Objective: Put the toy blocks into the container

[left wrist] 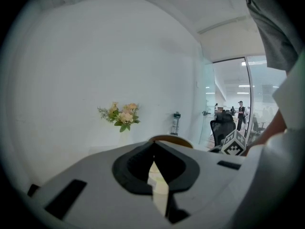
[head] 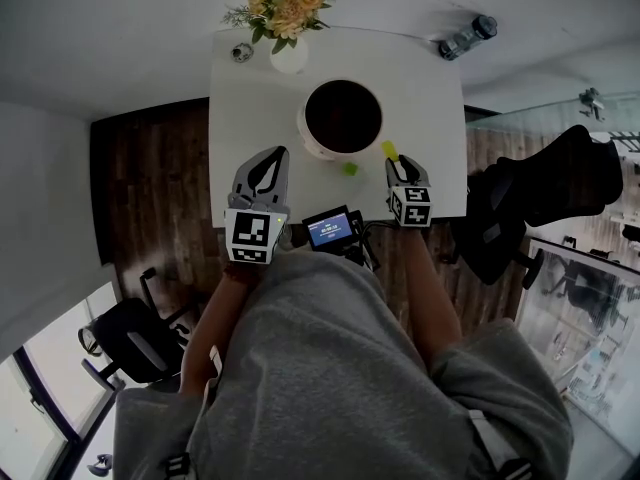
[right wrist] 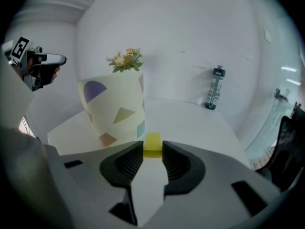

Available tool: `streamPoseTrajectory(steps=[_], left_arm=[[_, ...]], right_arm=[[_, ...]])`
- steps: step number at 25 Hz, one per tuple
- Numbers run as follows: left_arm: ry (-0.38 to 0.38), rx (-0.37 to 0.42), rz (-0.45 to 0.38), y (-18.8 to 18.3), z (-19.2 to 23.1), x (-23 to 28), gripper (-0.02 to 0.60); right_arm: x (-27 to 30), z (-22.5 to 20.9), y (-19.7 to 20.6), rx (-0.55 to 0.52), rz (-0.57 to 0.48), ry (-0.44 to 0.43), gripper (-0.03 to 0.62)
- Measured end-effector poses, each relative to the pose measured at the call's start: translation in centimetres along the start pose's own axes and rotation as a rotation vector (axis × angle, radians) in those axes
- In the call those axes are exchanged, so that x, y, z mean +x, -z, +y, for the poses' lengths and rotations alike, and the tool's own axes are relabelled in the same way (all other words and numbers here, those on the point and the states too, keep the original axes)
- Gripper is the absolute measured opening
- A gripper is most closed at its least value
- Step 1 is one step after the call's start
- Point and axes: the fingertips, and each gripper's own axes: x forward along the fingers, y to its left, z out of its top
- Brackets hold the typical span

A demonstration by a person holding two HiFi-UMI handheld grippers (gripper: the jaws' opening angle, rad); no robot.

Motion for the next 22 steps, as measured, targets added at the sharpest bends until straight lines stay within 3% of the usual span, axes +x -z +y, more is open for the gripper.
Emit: streamPoseTrajectory(steps=[16,22], left_arm=[[0.003,-0.002,-0.025,-0.6,-0.3,-0.7,0.008],[-0.012,-0.005,-0.028,-0.5,0.2,-0.9,0.008]], right_arm=[[-5.1,-0.2,-13.3,-0.053,-0.286,0.043,0.124],[-6.1,2.0,-18.2,-0.073,-0.386,0.001,0.123]])
